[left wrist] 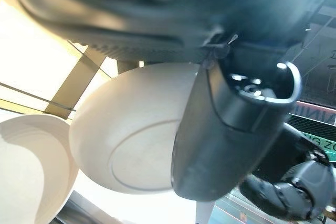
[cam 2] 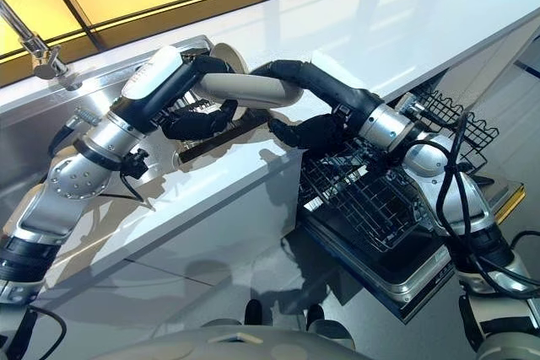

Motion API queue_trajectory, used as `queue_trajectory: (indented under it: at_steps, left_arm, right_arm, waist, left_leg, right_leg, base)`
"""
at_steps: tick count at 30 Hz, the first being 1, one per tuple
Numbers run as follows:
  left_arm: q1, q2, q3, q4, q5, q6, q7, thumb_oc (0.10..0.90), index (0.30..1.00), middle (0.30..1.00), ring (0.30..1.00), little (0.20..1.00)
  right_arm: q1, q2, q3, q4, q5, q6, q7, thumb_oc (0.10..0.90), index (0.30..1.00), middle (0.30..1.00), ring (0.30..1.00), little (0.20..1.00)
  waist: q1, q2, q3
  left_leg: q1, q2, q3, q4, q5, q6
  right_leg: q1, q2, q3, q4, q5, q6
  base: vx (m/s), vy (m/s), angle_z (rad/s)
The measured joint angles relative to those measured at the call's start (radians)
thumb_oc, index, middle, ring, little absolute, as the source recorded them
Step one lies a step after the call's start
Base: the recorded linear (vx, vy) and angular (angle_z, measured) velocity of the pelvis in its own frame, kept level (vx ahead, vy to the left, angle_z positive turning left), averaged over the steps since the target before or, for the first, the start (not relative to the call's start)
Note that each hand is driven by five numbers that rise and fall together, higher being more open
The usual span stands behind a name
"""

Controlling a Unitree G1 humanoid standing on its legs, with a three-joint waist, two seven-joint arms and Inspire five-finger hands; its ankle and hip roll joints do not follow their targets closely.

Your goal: Pick up plates and place into dishwasher.

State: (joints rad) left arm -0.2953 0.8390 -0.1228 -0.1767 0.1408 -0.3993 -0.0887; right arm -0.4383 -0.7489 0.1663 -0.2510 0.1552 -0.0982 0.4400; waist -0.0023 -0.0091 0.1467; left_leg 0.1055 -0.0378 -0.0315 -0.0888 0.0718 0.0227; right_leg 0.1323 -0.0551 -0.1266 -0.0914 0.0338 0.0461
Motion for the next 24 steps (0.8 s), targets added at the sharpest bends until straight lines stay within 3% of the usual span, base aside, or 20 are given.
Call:
queue_trajectory:
  at_steps: [8,14,15,16,17,18,24]
  left_arm:
    - [0.000,-0.010,0.001,0.003,-0.007,-0.041,0.062,0.100,0.300,0.300,0.300,0.200]
    - [0.001,-0.040,0.022,0.010,-0.054,-0.041,-0.013,0.100,0.300,0.300,0.300,0.200]
    - [0.001,-0.041,0.026,0.014,-0.074,-0.041,-0.036,0.284,0.458,0.458,0.458,0.384]
    - [0.000,-0.041,0.028,0.016,-0.081,-0.041,-0.045,0.676,0.794,0.794,0.794,0.776]
    - [0.000,-0.042,0.030,0.016,-0.086,-0.040,-0.054,0.676,0.794,0.794,0.794,0.776]
    - [0.000,-0.043,0.031,0.017,-0.103,-0.034,-0.067,0.800,0.900,0.900,0.900,0.900]
    - [0.005,-0.095,0.021,0.022,-0.202,0.009,-0.067,0.800,0.900,0.900,0.900,0.900]
  right_arm:
    - [-0.047,-0.014,-0.003,0.000,0.003,0.007,-0.028,0.100,0.300,0.300,0.300,0.200]
    - [-0.044,-0.014,-0.007,0.000,0.007,0.008,-0.038,0.100,0.300,0.300,0.300,0.200]
    - [-0.042,-0.015,-0.007,0.000,0.011,0.008,-0.038,0.100,0.300,0.300,0.300,0.200]
    - [-0.041,-0.015,-0.006,0.001,0.012,0.008,-0.039,0.100,0.300,0.300,0.300,0.200]
    - [-0.040,-0.015,-0.005,0.001,0.014,0.009,-0.039,0.100,0.300,0.300,0.300,0.200]
    - [-0.034,-0.014,-0.003,0.001,0.020,0.007,-0.045,0.100,0.300,0.300,0.300,0.200]
    - [0.023,-0.008,0.001,0.038,0.007,-0.038,-0.167,0.100,0.300,0.300,0.300,0.200]
  waist:
    - [-0.001,0.000,0.000]
    - [-0.004,-0.001,0.000]
    - [-0.004,-0.001,0.000]
    - [-0.004,-0.001,0.000]
    - [-0.004,-0.001,0.000]
    - [-0.004,-0.001,0.000]
    - [-0.002,-0.003,0.001]
  left_leg:
    - [-0.007,-0.001,-0.012,0.000,0.008,-0.001]
    - [-0.009,-0.002,-0.018,0.000,0.011,-0.001]
    - [-0.009,-0.002,-0.018,0.000,0.011,-0.001]
    - [-0.009,-0.002,-0.018,0.000,0.011,-0.001]
    - [-0.009,-0.002,-0.018,0.000,0.011,-0.001]
    - [-0.009,-0.002,-0.019,0.000,0.011,-0.001]
    - [-0.009,-0.003,-0.025,0.000,0.013,0.000]
  right_leg:
    - [0.000,0.000,0.002,0.000,0.000,0.000]
    - [0.000,0.000,0.002,0.000,0.000,0.000]
    - [0.000,0.000,0.002,0.000,0.000,0.000]
    - [0.000,0.000,0.002,0.000,0.000,0.000]
    - [0.000,0.000,0.002,0.000,0.000,0.000]
    - [0.001,0.000,0.002,0.000,0.000,0.000]
    - [0.005,-0.001,0.002,0.000,0.000,0.000]
  base:
    - [0.00,-0.003,0.05]
    - [0.00,-0.001,0.02]
    - [0.00,0.000,0.00]
    - [0.00,0.000,0.00]
    - [0.00,0.000,0.00]
    - [0.00,0.000,0.00]
    - [0.02,-0.011,0.03]
